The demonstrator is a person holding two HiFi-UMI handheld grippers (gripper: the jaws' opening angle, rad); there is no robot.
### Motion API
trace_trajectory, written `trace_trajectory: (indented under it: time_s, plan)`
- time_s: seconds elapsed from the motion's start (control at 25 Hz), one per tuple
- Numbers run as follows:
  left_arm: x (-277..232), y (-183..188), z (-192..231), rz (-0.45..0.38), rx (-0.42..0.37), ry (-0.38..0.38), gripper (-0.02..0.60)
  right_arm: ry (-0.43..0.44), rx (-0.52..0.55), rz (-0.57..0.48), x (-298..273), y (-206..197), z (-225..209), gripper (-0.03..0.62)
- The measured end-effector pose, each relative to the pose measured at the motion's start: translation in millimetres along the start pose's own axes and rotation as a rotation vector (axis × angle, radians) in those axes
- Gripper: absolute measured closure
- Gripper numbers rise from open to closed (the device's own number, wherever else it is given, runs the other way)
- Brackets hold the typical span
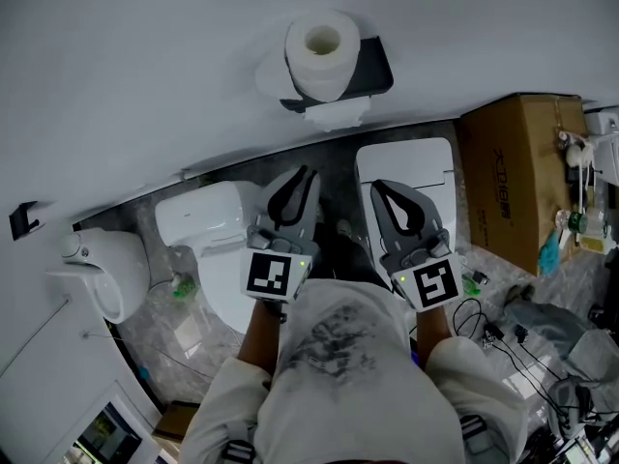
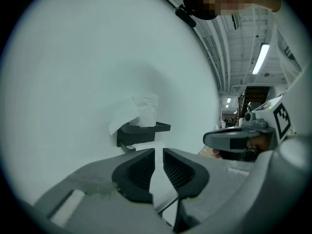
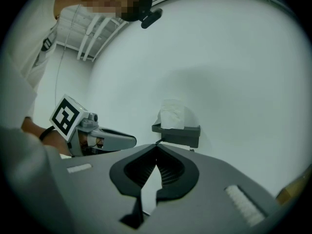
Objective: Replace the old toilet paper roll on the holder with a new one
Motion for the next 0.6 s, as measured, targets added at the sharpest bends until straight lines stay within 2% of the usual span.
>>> trace_trajectory:
  time_s: [0.6]
  plan:
    - [-59, -16, 43, 0.002, -0.037, 0.009, 0.494, -0.003, -0.012, 0.044, -27, -28, -6, 0.592]
Point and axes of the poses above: the fingertips, and each gripper's own axes: x backward along the fingers, z to its left, y out of its top, the point moved 1 cm from there along x, backward along the fingers
